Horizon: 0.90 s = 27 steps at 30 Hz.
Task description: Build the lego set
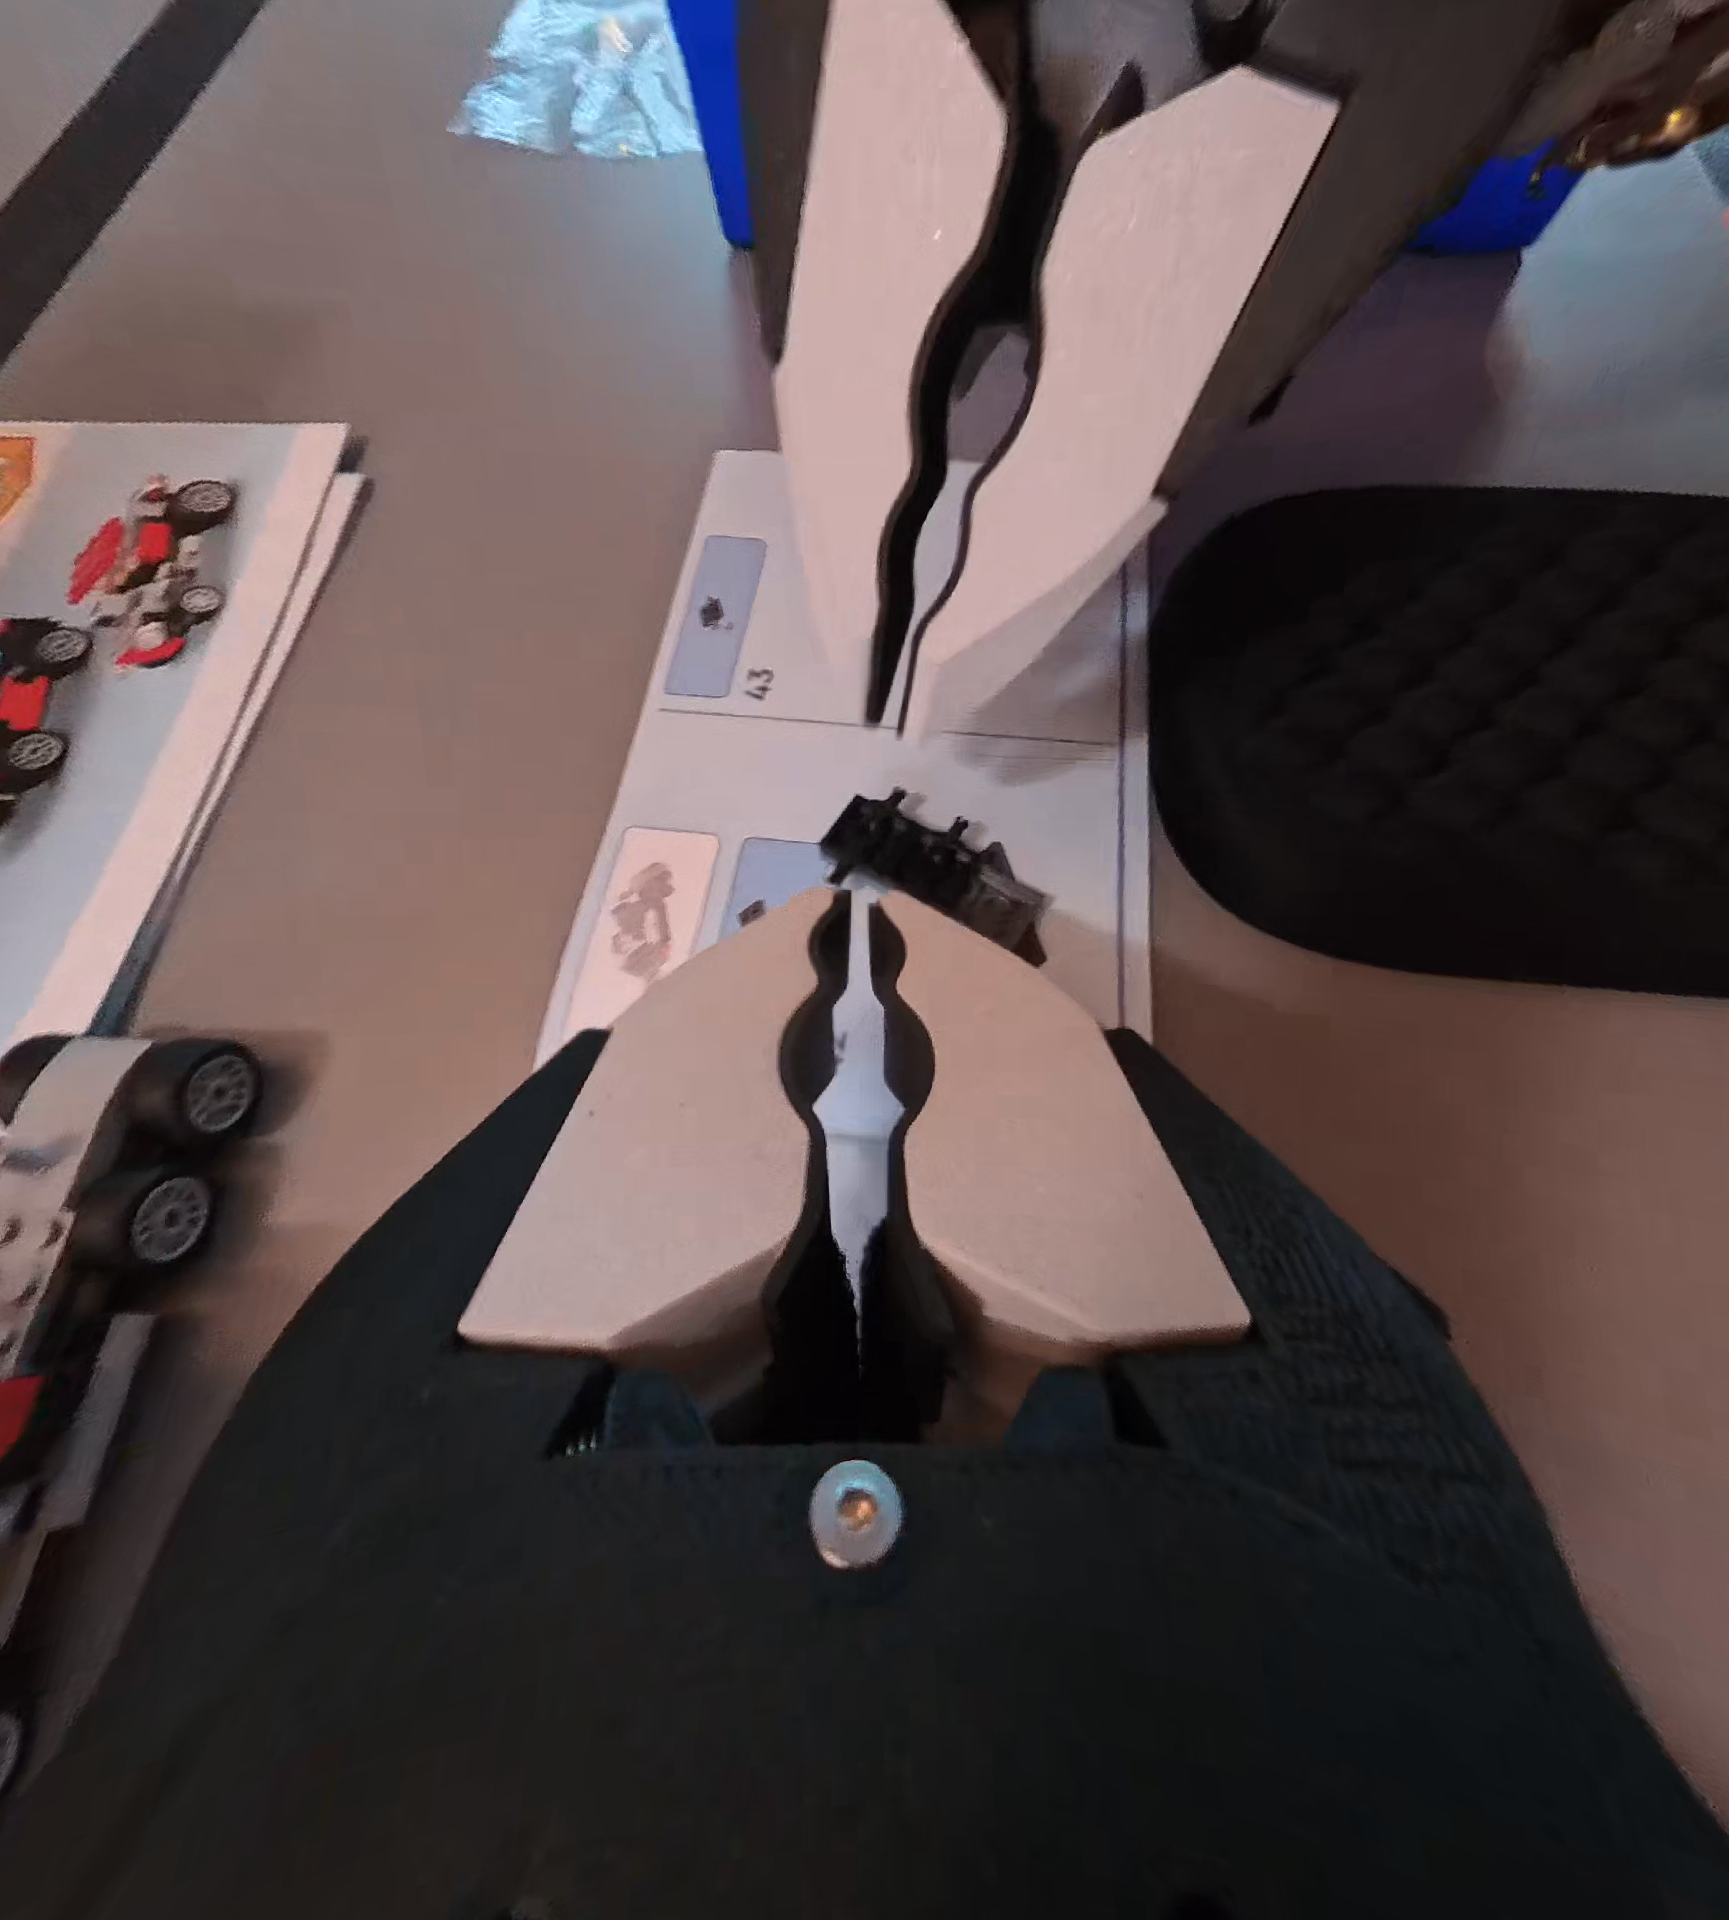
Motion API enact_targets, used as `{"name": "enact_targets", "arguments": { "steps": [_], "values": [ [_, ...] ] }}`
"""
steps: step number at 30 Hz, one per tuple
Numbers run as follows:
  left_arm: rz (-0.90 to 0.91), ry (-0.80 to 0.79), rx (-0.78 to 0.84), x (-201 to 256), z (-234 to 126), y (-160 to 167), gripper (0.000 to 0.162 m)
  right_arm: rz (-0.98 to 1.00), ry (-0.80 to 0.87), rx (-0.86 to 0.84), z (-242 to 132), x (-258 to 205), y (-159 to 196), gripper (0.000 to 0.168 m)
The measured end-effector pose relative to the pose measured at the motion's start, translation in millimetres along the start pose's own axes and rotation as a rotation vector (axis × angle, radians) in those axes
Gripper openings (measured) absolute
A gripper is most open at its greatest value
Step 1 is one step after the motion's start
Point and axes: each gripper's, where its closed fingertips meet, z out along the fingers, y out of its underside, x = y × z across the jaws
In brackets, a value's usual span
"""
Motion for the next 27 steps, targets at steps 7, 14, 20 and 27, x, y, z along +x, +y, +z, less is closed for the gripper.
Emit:
{"name": "enact_targets", "arguments": {
  "steps": [7, 14, 20, 27],
  "values": [
    [0.045, 0.015, -0.079, 9.0, 21.3, 7.2, 0.003, 0.029, -0.044, -0.088, 24.7, -9.5, 7.0, 0.010],
    [0.021, 0.027, -0.085, 7.7, 22.8, 13.2, 0.004, 0.024, -0.013, -0.251, 28.0, -8.5, 12.6, 0.010],
    [-0.044, -0.119, 0.007, -19.3, 6.9, 4.2, 0.004, 0.068, -0.018, -0.285, 27.8, -8.7, 13.2, 0.010],
    [-0.174, -0.173, 0.200, -42.6, -13.7, -9.7, 0.004, 0.035, -0.005, -0.348, 27.8, -9.1, 13.3, 0.010]
  ]
}}
